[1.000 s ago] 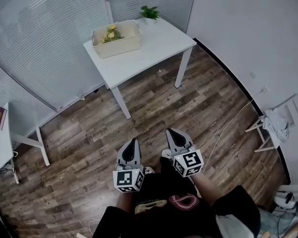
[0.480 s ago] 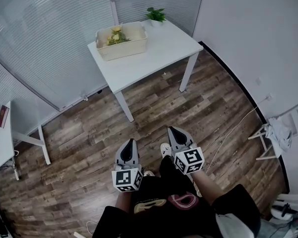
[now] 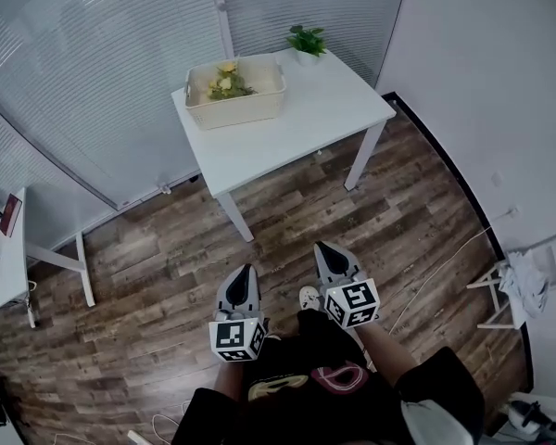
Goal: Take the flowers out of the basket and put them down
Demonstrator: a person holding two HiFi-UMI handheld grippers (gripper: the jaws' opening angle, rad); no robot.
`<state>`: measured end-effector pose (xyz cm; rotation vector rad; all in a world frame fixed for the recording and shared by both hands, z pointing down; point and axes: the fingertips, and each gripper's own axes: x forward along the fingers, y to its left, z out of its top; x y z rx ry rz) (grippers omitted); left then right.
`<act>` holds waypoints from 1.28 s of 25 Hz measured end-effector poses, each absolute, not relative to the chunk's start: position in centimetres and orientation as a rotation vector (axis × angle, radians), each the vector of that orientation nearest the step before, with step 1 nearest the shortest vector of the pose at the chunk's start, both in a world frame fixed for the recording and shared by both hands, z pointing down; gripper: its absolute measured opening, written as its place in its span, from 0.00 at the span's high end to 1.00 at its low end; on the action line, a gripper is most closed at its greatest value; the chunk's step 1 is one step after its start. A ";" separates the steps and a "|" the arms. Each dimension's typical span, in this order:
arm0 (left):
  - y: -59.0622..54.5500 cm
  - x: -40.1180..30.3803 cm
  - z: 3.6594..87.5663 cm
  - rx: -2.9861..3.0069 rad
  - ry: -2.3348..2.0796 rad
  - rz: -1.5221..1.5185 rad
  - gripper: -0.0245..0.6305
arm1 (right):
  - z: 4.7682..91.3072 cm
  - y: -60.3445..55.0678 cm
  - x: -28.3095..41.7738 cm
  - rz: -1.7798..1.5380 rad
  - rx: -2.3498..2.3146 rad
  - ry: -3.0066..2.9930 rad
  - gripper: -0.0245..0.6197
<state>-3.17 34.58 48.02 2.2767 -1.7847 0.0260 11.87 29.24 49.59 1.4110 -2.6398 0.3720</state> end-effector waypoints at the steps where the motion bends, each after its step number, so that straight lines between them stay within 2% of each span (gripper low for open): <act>1: 33.9 -3.0 47.9 2.272 -1.798 0.023 0.94 | 49.6 28.4 12.0 0.374 1.401 -2.644 0.95; 17: 25.5 1.3 47.6 2.179 -1.930 -0.001 0.94 | 49.3 18.5 15.3 0.351 1.247 -2.716 0.95; 32: 23.0 2.6 47.7 2.132 -1.978 -0.042 0.94 | 49.5 15.5 16.5 0.350 1.192 -2.733 0.95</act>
